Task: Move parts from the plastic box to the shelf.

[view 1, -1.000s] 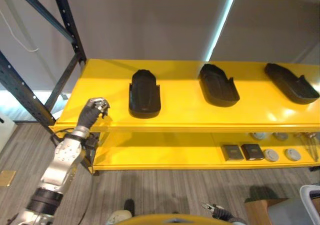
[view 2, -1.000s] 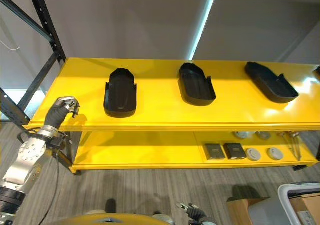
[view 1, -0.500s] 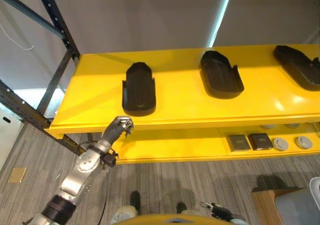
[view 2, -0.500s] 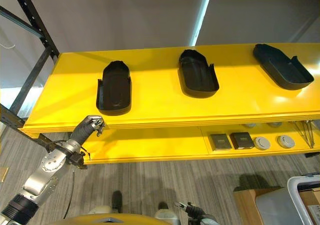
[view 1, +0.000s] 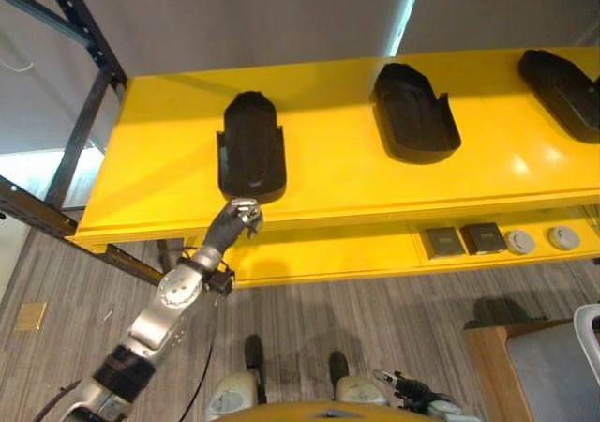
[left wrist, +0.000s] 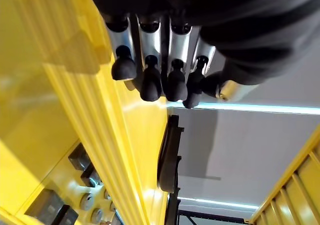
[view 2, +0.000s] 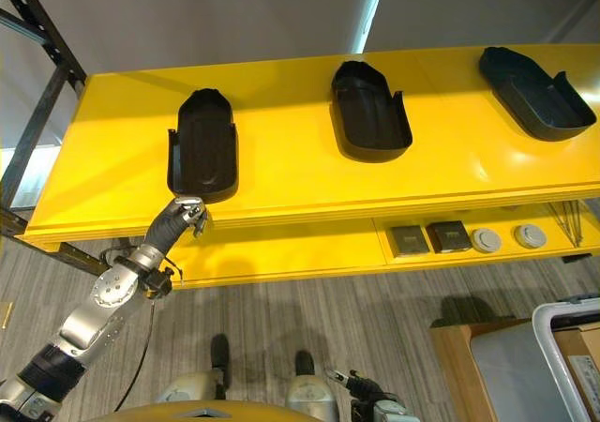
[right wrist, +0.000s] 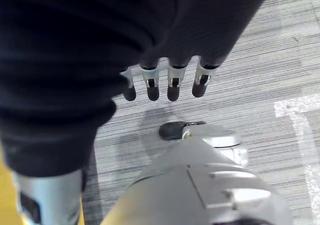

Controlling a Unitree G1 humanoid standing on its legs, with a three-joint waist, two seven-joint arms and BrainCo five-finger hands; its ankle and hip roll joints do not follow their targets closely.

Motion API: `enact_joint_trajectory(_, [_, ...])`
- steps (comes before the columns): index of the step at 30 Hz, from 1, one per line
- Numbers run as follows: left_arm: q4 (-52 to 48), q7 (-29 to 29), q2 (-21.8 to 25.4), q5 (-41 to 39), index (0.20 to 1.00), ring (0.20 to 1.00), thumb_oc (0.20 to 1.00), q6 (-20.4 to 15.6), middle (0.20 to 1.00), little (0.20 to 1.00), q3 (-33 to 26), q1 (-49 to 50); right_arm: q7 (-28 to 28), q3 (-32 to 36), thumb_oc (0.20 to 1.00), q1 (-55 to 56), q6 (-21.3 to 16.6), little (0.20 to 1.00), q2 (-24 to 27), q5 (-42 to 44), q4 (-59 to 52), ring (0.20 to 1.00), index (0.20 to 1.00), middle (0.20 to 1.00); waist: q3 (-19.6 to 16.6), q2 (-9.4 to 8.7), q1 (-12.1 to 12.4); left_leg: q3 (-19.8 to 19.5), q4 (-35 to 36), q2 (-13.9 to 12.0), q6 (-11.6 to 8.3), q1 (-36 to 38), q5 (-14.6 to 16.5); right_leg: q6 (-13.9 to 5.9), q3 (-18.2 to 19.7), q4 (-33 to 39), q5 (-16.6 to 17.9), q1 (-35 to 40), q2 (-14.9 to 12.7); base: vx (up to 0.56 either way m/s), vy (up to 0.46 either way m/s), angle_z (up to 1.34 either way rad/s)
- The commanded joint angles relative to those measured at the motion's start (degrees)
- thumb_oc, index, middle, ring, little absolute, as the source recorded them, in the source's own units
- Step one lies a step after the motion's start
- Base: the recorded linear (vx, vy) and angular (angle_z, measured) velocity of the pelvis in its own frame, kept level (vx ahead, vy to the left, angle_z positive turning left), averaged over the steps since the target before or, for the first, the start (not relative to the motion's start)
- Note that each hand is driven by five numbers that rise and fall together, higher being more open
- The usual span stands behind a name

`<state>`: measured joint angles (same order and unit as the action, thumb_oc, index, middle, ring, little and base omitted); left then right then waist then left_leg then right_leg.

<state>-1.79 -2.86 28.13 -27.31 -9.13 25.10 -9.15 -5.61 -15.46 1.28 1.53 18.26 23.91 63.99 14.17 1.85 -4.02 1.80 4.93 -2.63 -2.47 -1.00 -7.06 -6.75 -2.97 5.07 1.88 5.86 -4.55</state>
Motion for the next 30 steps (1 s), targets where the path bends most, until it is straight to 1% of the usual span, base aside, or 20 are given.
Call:
enact_joint_trajectory(1, [-1.3, -3.2, -1.3, 1.6, 0.200, 0.200, 0.200, -3.4, 0.200, 0.200, -0.7, -5.5, 0.0, -1.5, 1.000, -1.7, 0.3, 1.000, -0.2, 1.0, 0.6, 1.000, 1.000, 1.000, 1.6, -1.56, 0.0, 1.7, 0.1, 2.0, 2.80, 3.9, 9.4, 2.02, 0.2, -0.5, -0.5, -2.3, 1.7, 0.02, -0.010, -0.06])
enact_joint_trajectory(8, [3.0, -7.0, -2.7, 4.8, 0.200, 0.200, 0.200, -1.7, 0.200, 0.200, 0.3, -8.8, 0.1, -2.6, 1.000, -1.1, 0.7, 1.000, -0.4, 1.3, -1.1, 1.000, 1.000, 1.000, 2.0, -1.79, -1.5, 2.3, 0.1, 1.8, 2.86, 3.8, 9.3, 2.07, 1.2, -0.8, -0.5, -2.7, 1.8, 0.01, -0.001, -0.03])
enact_joint_trajectory(10, [6.9, -9.1, -3.6, 5.4, 0.200, 0.200, 0.200, -1.3, 0.200, 0.200, 0.7, -10.8, 0.0, -2.9, 1.000, -1.0, 1.3, 1.000, -0.3, 1.1, -2.1, 1.000, 1.000, 1.000, 2.5, -1.78, -2.5, 2.9, 0.1, 1.6, 2.83, 3.7, 9.2, 2.08, 2.1, -1.1, -0.5, -3.1, 2.0, 0.01, 0.017, -0.08])
enact_joint_trajectory(11, [6.9, -9.1, -3.6, 5.4, 0.200, 0.200, 0.200, -1.3, 0.200, 0.200, 0.8, -10.8, 0.0, -2.9, 1.000, -1.0, 1.3, 1.000, -0.3, 1.1, -2.2, 1.000, 1.000, 1.000, 2.5, -1.78, -2.5, 2.9, 0.1, 1.6, 2.83, 3.7, 9.2, 2.08, 2.1, -1.1, -0.5, -3.1, 2.0, 0.01, 0.036, -0.09])
enact_joint_trajectory(13, [11.2, -11.2, -4.0, 6.6, 0.200, 0.200, 0.200, -1.2, 0.200, 0.200, 0.9, -13.0, -0.4, -3.3, 1.000, -1.0, 1.3, 1.000, 0.1, 0.1, -2.7, 1.000, 1.000, 1.000, 3.1, -1.63, -3.6, 3.5, 0.1, 1.5, 2.76, 3.6, 9.2, 2.15, 3.0, -1.4, -0.5, -3.6, 2.1, 0.01, 0.044, -0.12])
enact_joint_trajectory(16, [14.7, -12.1, -4.1, 7.2, 0.200, 0.200, 0.200, -1.2, 0.200, 0.200, 0.9, -14.4, -0.5, -3.5, 1.000, -0.8, 1.1, 1.000, 0.2, -0.3, -2.7, 1.000, 1.000, 1.000, 3.4, -1.62, -4.2, 3.9, 0.1, 1.4, 2.69, 3.6, 9.1, 2.10, 3.5, -1.4, -0.4, -3.8, 2.1, 0.02, 0.025, -0.19])
enact_joint_trajectory(19, [17.2, -12.8, -3.7, 6.2, 0.200, 0.200, 0.200, -1.1, 0.200, 0.200, 0.4, -15.3, -0.5, -3.7, 1.000, -0.4, 1.3, 1.000, 0.5, -0.7, -3.2, 1.000, 1.000, 1.000, 3.5, -1.69, -4.8, 4.3, 0.1, 1.3, 2.63, 3.7, 9.1, 2.04, 3.9, -1.4, -0.4, -3.9, 2.1, 0.01, 0.013, -0.06])
enact_joint_trajectory(20, [19.0, -13.1, -3.5, 6.1, 0.200, 0.200, 0.200, -1.8, 0.200, 0.200, 0.0, -16.1, -0.6, -3.7, 1.000, -0.3, 1.6, 1.000, 0.6, -1.1, -3.5, 1.000, 1.000, 1.000, 3.7, -1.74, -5.1, 4.5, 0.1, 1.3, 2.58, 3.7, 9.1, 2.03, 4.2, -1.6, -0.4, -4.1, 2.2, 0.01, 0.012, -0.06])
enact_joint_trajectory(22, [19.1, -13.1, -3.4, 6.0, 0.200, 0.200, 0.200, -1.8, 0.200, 0.200, -0.2, -16.3, -0.5, -3.7, 1.000, -0.3, 1.7, 1.000, 0.7, -1.1, -3.6, 1.000, 1.000, 1.000, 3.8, -1.73, -5.2, 4.6, 0.1, 1.3, 2.57, 3.7, 9.1, 2.05, 4.3, -1.6, -0.4, -4.1, 2.2, 0.01, 0.013, -0.07])
enact_joint_trajectory(24, [20.9, -13.0, -2.9, 5.0, 0.200, 0.200, 0.200, -3.2, 0.200, 0.200, -1.0, -17.2, -0.5, -3.7, 1.000, -0.2, 1.3, 1.000, 0.8, -1.2, -3.3, 1.000, 1.000, 1.000, 3.8, -1.68, -5.5, 4.8, 0.1, 1.3, 2.51, 3.8, 9.1, 2.11, 4.4, -1.7, -0.5, -4.1, 2.3, 0.01, 0.016, -0.05])
enact_joint_trajectory(27, [20.7, -13.0, -2.6, 4.5, 0.200, 0.200, 0.200, -3.9, 0.200, 0.200, -1.6, -17.5, -0.8, -3.4, 1.000, -0.1, 1.2, 1.000, 0.8, -1.3, -3.2, 1.000, 1.000, 1.000, 3.7, -1.71, -5.5, 4.7, 0.1, 1.2, 2.42, 4.0, 9.2, 2.14, 4.3, -1.7, -0.6, -3.9, 2.3, -0.01, 0.001, -0.05])
enact_joint_trajectory(30, [18.7, -11.8, -2.6, 5.2, 0.200, 0.200, 0.200, -5.8, 0.200, 0.200, -2.8, -16.0, -1.0, -2.8, 1.000, 0.2, 0.8, 1.000, 0.5, -1.3, -2.4, 1.000, 1.000, 1.000, 2.9, -1.67, -5.0, 4.4, 0.1, 1.3, 2.24, 4.6, 9.4, 2.25, 3.6, -1.4, -0.9, -3.0, 2.2, 0.00, 0.000, 0.00])
